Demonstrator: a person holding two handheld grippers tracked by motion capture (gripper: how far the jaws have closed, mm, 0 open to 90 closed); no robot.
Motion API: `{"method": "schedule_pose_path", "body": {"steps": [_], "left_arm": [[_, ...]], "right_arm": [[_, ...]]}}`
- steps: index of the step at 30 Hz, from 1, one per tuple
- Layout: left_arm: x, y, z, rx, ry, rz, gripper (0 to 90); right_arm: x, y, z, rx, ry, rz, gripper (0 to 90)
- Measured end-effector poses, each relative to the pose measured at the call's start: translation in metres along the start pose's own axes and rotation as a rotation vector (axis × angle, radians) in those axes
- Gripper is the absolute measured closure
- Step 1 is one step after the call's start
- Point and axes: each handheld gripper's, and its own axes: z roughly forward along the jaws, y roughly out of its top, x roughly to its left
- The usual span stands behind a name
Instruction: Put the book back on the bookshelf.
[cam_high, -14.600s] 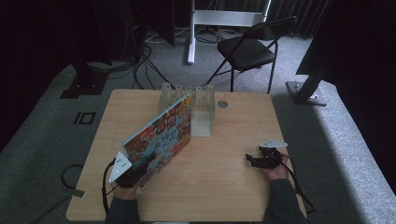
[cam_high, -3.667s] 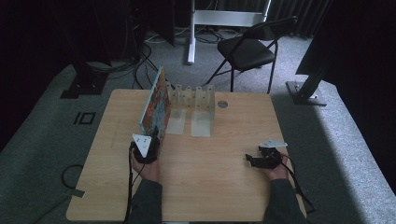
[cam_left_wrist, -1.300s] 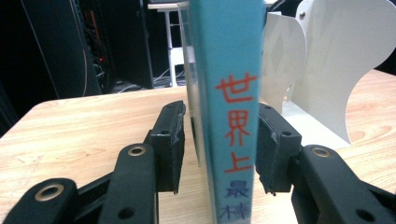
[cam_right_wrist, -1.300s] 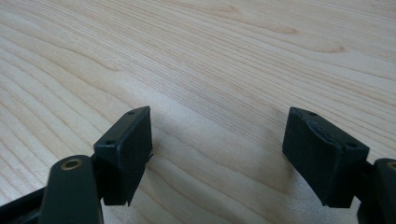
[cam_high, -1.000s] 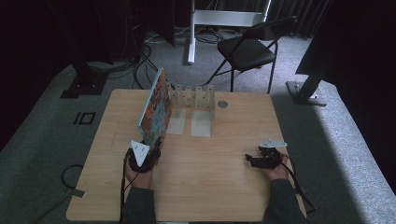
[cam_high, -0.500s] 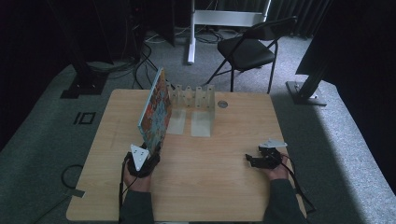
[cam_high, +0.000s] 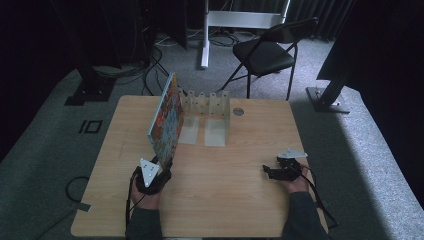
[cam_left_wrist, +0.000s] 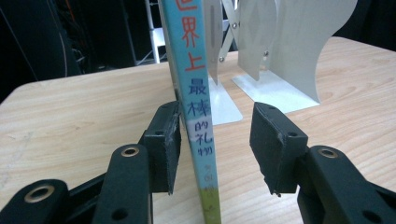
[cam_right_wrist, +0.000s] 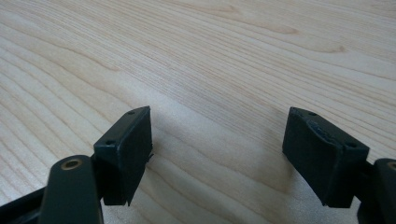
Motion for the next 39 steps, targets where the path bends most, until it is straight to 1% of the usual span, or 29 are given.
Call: {"method": "schedule_pose_path", "body": {"steps": [6, 11, 13, 17, 21, 25, 29, 32, 37, 39], "left_arm": [[0.001, 0.001, -0.008, 0.001, 0.009, 0.013, 53.5], [0.002, -0.001, -0.012, -0.002, 0.009, 0.008, 53.6], [0.002, -0.003, -0.016, 0.000, 0.012, 0.012, 53.7], [0.000, -0.005, -0.021, 0.003, 0.004, 0.017, 54.5], [-0.003, -0.007, -0.023, 0.010, -0.002, 0.028, 55.3], [-0.004, -0.008, -0.024, 0.013, -0.001, 0.029, 55.5], [-0.005, -0.012, -0.027, 0.026, -0.007, 0.024, 56.2], [-0.008, -0.015, -0.029, 0.040, -0.014, 0.035, 56.5], [-0.009, -0.017, -0.030, 0.047, -0.019, 0.033, 57.1], [-0.010, -0.018, -0.030, 0.053, -0.020, 0.038, 57.1]], "right_arm": [[0.000, 0.000, 0.000, 0.000, 0.000, 0.000, 23.9], [0.000, 0.000, 0.000, 0.000, 0.000, 0.000, 23.9], [0.000, 0.000, 0.000, 0.000, 0.000, 0.000, 23.9], [0.000, 0.000, 0.000, 0.000, 0.000, 0.000, 23.9], [0.000, 0.000, 0.000, 0.000, 0.000, 0.000, 23.9], [0.000, 0.000, 0.000, 0.000, 0.000, -0.001, 23.9], [0.000, 0.000, 0.000, 0.000, 0.000, 0.000, 23.9], [0.000, 0.000, 0.000, 0.000, 0.000, 0.000, 23.9], [0.000, 0.000, 0.000, 0.000, 0.000, 0.000, 23.9], [0.000, 0.000, 0.000, 0.000, 0.000, 0.000, 23.9]]}}
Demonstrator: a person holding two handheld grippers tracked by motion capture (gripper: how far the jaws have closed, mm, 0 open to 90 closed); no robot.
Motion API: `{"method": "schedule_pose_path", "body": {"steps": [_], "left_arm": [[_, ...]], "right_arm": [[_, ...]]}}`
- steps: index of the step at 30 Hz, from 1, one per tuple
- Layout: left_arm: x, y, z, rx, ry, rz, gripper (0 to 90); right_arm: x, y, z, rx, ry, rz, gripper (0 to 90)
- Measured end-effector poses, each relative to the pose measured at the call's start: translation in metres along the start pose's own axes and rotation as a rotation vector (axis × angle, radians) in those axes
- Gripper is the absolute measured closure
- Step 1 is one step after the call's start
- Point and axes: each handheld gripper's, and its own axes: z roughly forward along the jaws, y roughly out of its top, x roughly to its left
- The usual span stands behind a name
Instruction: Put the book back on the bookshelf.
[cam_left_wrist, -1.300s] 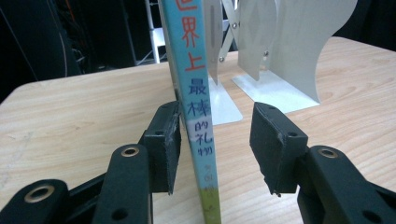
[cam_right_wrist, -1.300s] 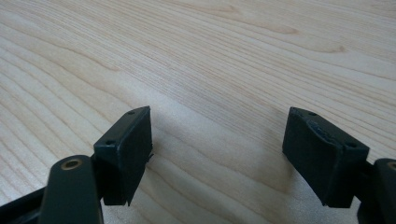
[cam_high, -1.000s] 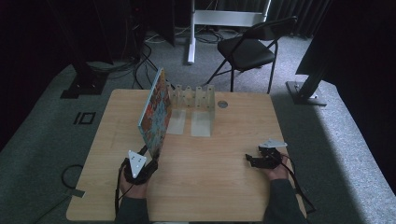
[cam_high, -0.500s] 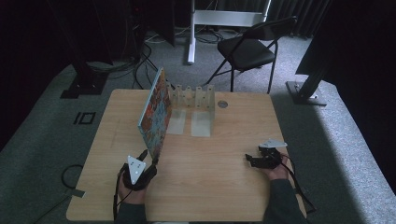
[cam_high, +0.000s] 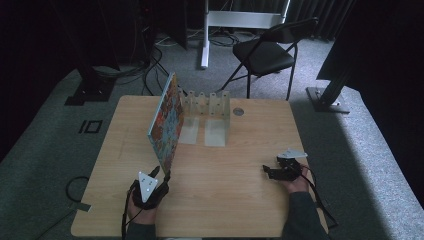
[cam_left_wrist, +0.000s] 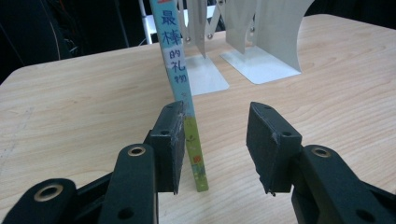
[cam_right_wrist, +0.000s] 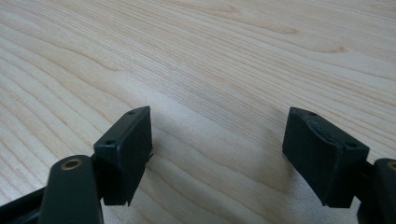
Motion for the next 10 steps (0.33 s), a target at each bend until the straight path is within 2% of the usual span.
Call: {"method": "schedule_pose_path", "body": {"steps": [10], "left_arm": [[-0.0035, -0.0003, 0.0006, 0.003, -0.008, 0.007, 57.0]], "right_arm": [[0.0000, 0.0000, 0.0000, 0.000, 0.000, 0.000, 23.9]]}}
